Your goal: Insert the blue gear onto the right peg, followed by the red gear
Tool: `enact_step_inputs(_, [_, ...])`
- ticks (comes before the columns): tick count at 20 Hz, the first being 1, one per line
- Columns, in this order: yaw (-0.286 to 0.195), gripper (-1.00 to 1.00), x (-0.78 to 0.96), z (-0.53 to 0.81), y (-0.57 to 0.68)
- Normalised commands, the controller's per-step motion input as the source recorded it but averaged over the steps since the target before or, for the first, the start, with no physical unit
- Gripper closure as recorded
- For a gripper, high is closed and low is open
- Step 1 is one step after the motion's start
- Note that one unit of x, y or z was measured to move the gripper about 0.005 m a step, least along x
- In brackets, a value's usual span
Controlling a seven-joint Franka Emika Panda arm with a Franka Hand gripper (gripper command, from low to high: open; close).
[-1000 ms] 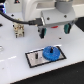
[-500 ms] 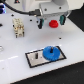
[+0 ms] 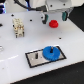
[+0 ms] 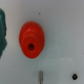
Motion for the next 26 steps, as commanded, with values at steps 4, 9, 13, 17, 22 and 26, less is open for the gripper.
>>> enact_step_inputs(4, [0.0,-1.0,-0.45,-0.28,0.27])
enact_step_inputs(9, [0.0,-1.0,-0.33,-0.39,0.2])
enact_step_inputs(13, [0.0,-1.0,-0.41,-0.37,0.11])
enact_step_inputs(17, [0.0,-1.0,-0.43,-0.33,0.02])
enact_step_inputs(22, [0.0,-1.0,-0.43,-0.23,-0.03])
enact_step_inputs(26, [0.0,1.0,-0.32,-0.12,0.0])
